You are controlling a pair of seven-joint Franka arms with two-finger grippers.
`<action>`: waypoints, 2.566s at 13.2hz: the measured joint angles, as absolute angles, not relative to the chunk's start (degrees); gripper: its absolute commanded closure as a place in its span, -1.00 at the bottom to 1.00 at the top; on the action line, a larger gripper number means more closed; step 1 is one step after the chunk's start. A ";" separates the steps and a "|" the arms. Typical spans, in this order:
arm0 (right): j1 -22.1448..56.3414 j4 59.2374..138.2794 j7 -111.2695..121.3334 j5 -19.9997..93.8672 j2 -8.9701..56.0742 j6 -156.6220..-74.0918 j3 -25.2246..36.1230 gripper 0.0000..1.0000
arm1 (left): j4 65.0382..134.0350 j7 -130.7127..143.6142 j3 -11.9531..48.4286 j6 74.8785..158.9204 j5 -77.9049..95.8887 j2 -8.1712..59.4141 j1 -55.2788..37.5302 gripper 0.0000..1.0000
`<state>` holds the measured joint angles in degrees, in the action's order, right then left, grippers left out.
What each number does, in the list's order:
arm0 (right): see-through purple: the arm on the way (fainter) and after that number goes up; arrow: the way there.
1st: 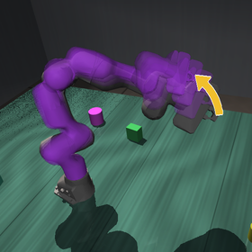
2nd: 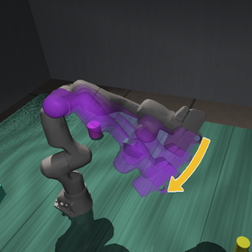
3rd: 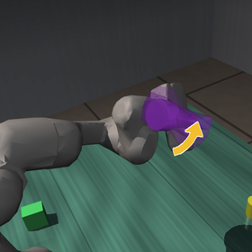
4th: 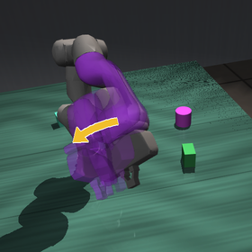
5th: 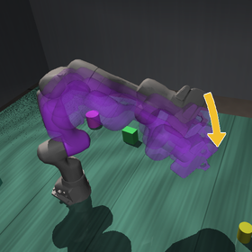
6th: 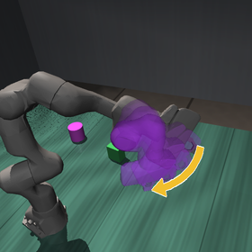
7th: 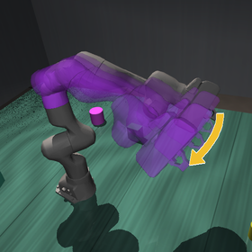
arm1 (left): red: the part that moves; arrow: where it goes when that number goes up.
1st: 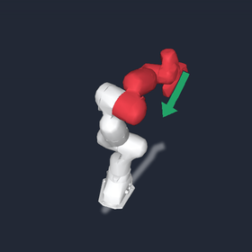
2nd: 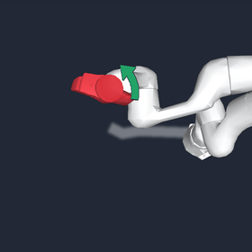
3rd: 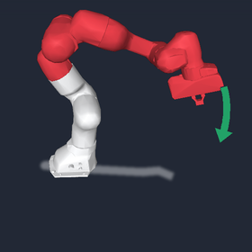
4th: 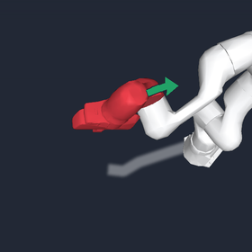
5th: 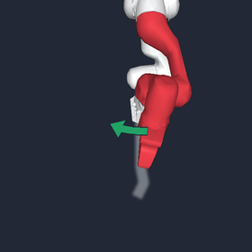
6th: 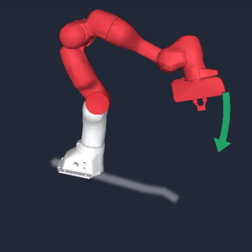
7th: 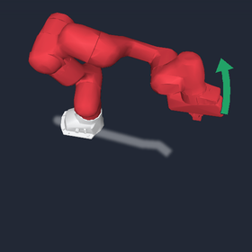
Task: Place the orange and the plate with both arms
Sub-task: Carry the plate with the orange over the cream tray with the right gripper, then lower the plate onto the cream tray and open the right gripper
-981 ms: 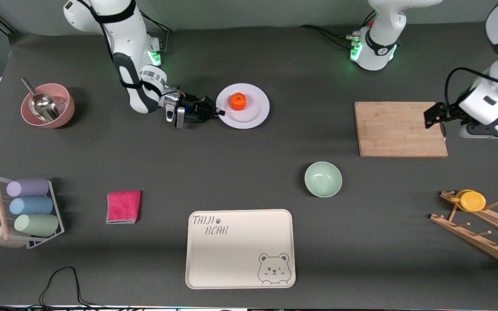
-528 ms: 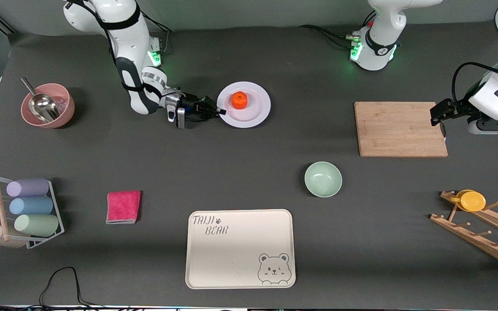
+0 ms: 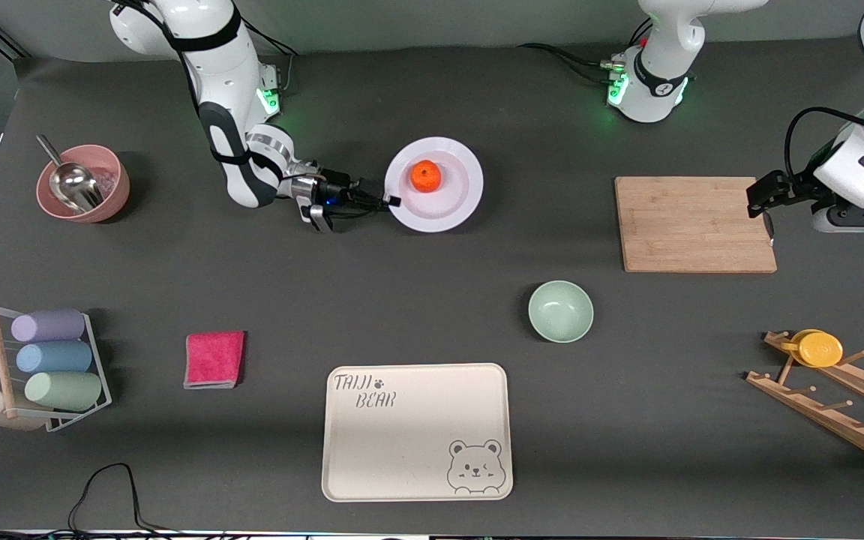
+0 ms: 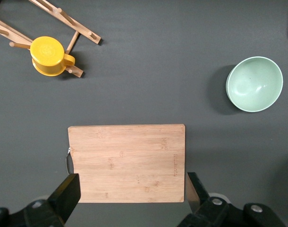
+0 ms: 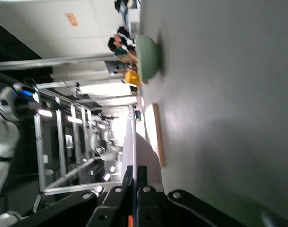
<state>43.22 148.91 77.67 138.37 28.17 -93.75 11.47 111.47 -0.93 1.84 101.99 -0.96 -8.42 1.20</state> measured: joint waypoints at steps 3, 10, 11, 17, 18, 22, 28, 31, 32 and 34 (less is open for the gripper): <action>37.99 140.08 70.06 133.59 27.75 -99.44 12.97 1.00 | 111.43 -0.93 1.89 101.97 -0.94 -8.41 1.20 -1.00; 23.27 110.49 50.46 113.29 35.55 -111.06 13.76 1.00 | 111.34 -0.94 2.04 101.91 -0.89 -8.41 1.19 -1.00; 22.35 105.59 48.30 111.74 38.49 -112.03 13.76 1.00 | 111.33 -0.94 2.04 101.90 -0.89 -8.41 1.19 -1.00; 21.20 76.31 37.68 109.96 58.64 -119.84 13.73 1.00 | 111.27 -0.96 2.12 101.86 -0.86 -8.41 1.15 -1.00; 20.97 72.83 36.26 109.70 61.11 -121.15 13.73 1.00 | 111.27 -0.96 2.19 101.86 -0.86 -8.41 1.12 -1.00; 19.80 63.13 33.95 109.15 68.20 -122.90 13.74 1.00 | 111.24 -0.96 2.28 101.86 -0.84 -8.41 1.11 -1.00; 19.74 57.87 33.89 109.15 71.96 -125.92 12.41 1.00 | 111.24 -0.97 2.38 101.86 -0.83 -8.41 1.09 -1.00; 19.79 56.82 33.89 109.15 72.46 -127.24 10.97 1.00 | 111.23 -0.97 2.38 101.86 -0.83 -8.41 1.09 -1.00; 19.78 56.79 33.89 109.15 72.47 -127.43 10.84 1.00 | 111.22 -0.97 2.38 101.86 -0.83 -8.41 1.09 -1.00; 19.77 56.78 33.89 109.15 72.47 -127.45 10.84 1.00 | 111.19 -0.97 2.38 101.86 -0.83 -8.41 1.09 -1.00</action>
